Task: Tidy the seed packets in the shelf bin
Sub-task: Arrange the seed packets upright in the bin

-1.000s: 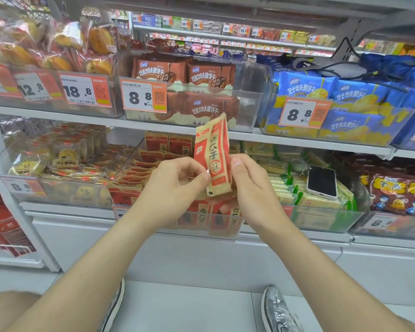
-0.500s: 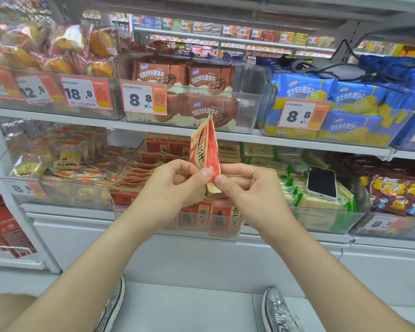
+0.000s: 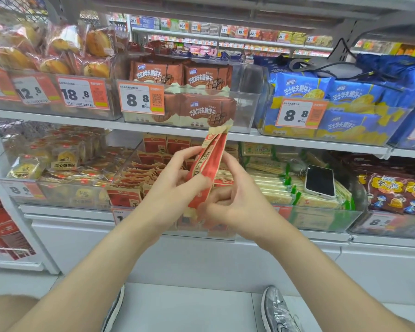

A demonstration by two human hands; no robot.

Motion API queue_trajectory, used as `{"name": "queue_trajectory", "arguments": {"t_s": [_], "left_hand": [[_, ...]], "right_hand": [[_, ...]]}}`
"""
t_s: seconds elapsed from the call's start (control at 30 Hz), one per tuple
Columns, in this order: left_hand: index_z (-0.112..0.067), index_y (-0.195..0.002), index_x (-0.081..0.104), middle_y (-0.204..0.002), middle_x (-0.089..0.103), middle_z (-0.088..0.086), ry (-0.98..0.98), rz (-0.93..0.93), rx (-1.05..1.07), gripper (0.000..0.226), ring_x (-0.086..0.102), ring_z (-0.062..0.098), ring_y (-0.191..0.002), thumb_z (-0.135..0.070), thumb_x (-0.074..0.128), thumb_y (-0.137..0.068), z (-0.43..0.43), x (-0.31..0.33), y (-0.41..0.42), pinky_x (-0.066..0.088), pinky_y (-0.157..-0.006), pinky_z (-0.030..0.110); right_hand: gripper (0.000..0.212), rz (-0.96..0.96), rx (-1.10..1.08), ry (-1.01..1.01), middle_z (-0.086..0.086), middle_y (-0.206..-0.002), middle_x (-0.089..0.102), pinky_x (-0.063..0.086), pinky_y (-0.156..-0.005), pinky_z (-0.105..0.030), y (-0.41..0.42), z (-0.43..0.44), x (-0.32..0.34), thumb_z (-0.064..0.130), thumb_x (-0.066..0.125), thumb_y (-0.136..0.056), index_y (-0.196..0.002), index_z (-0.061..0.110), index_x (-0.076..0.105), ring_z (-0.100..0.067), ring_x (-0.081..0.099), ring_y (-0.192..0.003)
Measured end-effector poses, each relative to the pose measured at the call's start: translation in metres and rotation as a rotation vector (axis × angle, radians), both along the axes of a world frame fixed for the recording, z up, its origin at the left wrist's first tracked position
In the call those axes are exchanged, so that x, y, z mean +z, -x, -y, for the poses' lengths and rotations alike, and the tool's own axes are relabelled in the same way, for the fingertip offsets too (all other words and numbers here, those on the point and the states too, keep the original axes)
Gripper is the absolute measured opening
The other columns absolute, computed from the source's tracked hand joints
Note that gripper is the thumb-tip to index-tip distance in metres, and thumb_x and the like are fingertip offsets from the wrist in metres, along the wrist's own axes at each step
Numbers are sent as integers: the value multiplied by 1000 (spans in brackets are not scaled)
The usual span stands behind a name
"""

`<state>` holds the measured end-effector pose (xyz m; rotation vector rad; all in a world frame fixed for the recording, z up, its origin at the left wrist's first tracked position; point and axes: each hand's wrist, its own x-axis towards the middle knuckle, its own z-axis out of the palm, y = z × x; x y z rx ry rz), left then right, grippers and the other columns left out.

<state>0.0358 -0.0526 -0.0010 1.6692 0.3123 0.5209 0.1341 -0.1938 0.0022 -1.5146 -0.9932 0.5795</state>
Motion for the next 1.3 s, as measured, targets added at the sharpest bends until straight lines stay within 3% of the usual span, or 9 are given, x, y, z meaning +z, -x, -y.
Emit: {"name": "queue_trajectory", "arguments": {"t_s": [0.07,0.17,0.27,0.37,0.6,0.83,1.03,1.13,1.3], "left_hand": [[-49,-134,59,-115,72,5,-1,31,82,38,76,15,-90,-48,71,-98,5,-1,-1,64,-65,34],[-40,-125,62,-121,73,0,-17,81,158,35,75,12,-100,-58,67,-95,5,-3,-5,66,-85,41],[-30,-120,67,-113,76,-2,2,127,185,41,77,21,-98,-59,69,-90,6,-2,-4,65,-88,49],[-29,-115,70,-107,78,-4,-100,130,140,41,76,13,-98,-60,68,-89,6,-3,-4,65,-80,35],[-24,-97,66,-85,71,-14,-35,71,71,25,67,1,-80,-46,58,-107,19,-6,-6,50,-72,24],[-20,-90,57,-73,60,-7,25,-28,24,33,56,9,-66,-42,48,-113,18,1,-1,45,-70,33],[-23,-106,66,-93,72,4,81,-100,-176,35,69,20,-85,-51,46,-111,18,5,3,59,-78,40],[-38,-127,69,-121,80,-7,107,-63,-270,36,75,11,-116,-51,40,-111,24,3,2,62,-99,33],[-28,-134,70,-121,80,4,38,-81,-322,39,77,24,-114,-45,44,-110,23,3,3,61,-99,44]], "right_hand": [[100,54,15,16,-27,-82,74,65,-64,-46,3,-2,-3,-10,72,-87,-157,48,29,-29,75,-69],[90,98,67,36,-22,-86,76,66,-69,-48,3,-4,-7,-5,63,-90,-156,47,31,-34,77,-77],[59,1,-17,-82,-18,-89,77,63,-67,-40,0,-10,-8,10,50,-94,-149,30,53,-31,78,-82],[27,7,-237,-216,-14,-92,76,62,-69,-42,-8,-14,-9,31,57,-108,-122,16,73,-24,77,-83],[16,-68,-291,-260,-17,-101,74,64,-82,-62,-6,-16,-12,20,53,-113,-101,12,61,-42,74,-99],[24,0,-321,-278,-17,-102,73,61,-91,-59,-6,-14,-9,25,63,-108,-85,25,70,-28,71,-88],[33,141,-396,-247,6,-146,46,37,-119,-38,-6,-17,-10,62,50,-99,-129,56,61,-6,41,-144],[29,130,-356,-234,-3,-130,59,47,-100,-32,-7,-18,-6,60,61,-94,-103,37,75,-7,58,-119],[23,58,-419,-279,-8,-82,79,59,-70,-31,-15,-8,0,37,81,-94,-85,16,81,-11,69,-73]]}}
